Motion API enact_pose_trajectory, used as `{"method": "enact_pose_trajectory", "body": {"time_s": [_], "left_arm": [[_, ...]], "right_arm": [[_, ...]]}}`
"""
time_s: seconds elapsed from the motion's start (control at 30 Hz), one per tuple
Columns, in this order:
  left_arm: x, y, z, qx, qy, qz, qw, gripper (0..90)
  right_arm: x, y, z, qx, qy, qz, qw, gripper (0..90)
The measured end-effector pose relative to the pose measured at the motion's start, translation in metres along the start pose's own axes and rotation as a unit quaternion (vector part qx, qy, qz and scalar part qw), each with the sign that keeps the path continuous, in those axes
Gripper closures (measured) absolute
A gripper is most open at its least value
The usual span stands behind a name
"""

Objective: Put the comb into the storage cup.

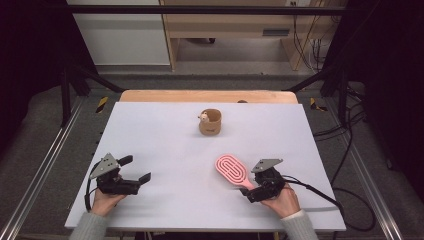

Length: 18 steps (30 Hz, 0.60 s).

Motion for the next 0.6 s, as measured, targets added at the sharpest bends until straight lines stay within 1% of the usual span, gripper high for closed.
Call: {"method": "enact_pose_trajectory", "body": {"time_s": [0.07,0.2,0.4,0.6], "left_arm": [[-0.0001,-0.0001,0.0,0.0,0.0,0.0,1.0,0.0],[0.0,0.0,0.0001,0.0,0.0,0.0,1.0,0.0],[0.0,0.0002,0.0001,0.0,0.0,0.0,1.0,0.0],[0.0001,0.0002,0.0001,0.0,0.0,-0.001,1.0,0.0]], "right_arm": [[0.0001,0.0004,-0.0008,-0.001,-0.007,0.002,1.0,27.0],[0.0005,0.0002,-0.0017,-0.005,-0.007,0.001,1.0,35.1],[0.0024,0.0017,-0.0018,-0.006,-0.009,-0.009,0.9999,43.2],[0.0041,0.0038,-0.0023,-0.01,-0.008,-0.02,0.9997,48.5]]}}
Point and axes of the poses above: each handheld gripper's, and its own axes: y roughly forward along the jaws, x roughly out of its underside, z roughly to its right, the point moved 8 cm from there along y, roughly forward along the jaws, and after that the axes turned 8 degrees about -z, right-handed, at the moved point
